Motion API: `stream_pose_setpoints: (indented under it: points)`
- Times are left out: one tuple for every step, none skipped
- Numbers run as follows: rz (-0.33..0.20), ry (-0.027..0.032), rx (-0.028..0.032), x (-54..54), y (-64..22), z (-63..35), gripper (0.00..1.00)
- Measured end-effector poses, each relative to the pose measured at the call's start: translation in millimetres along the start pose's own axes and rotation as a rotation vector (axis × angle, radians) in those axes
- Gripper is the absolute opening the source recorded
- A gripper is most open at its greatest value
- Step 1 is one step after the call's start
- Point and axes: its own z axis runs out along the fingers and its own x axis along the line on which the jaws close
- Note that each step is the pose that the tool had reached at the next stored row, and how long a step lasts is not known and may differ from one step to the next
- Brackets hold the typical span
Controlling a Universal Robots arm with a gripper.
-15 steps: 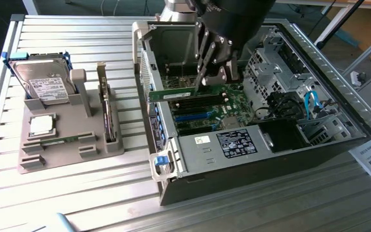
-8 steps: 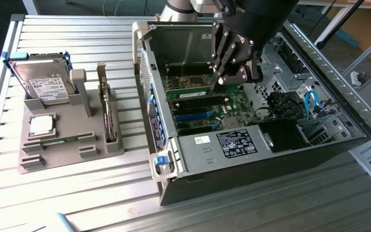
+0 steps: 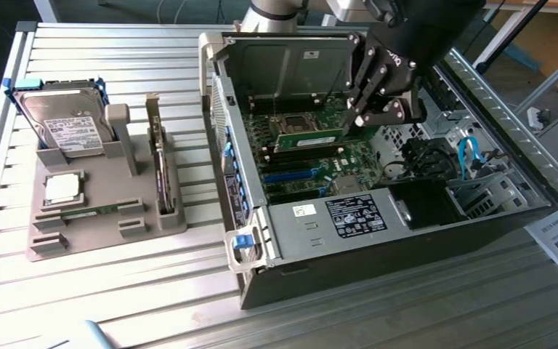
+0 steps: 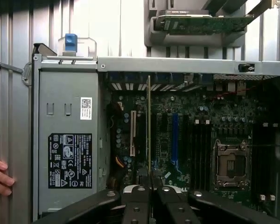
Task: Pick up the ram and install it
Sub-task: 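Pick up the ram and move it above insertion slot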
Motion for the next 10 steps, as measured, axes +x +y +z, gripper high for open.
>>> stream_pose_setpoints:
  points:
    - [0.0, 0.0, -0.0001, 0.4, -5.2, -0.2, 0.12]
    - [0.0, 0.0, 0.0, 0.8, -9.2, -0.4, 0.12]
    - [0.0, 0.0, -0.0001, 1.0, -12.2, -0.5, 0.12]
    - [0.0, 0.0, -0.0001, 1.3, -16.0, -0.6, 0.12]
    - [0.0, 0.0, -0.0001, 1.5, -19.0, -0.7, 0.12]
    - [0.0, 0.0, -0.0001, 1.8, -21.9, -0.8, 0.12]
    - [0.0, -0.0001, -0.0001, 2.0, -24.8, -0.9, 0.12]
    - [0.0, -0.0001, -0.0001, 2.3, -29.3, -1.1, 0.12]
    - [0.0, -0.0001, -0.0001, 2.4, -31.7, -1.2, 0.12]
    - [0.0, -0.0001, -0.0001, 2.6, -34.5, -1.2, 0.12]
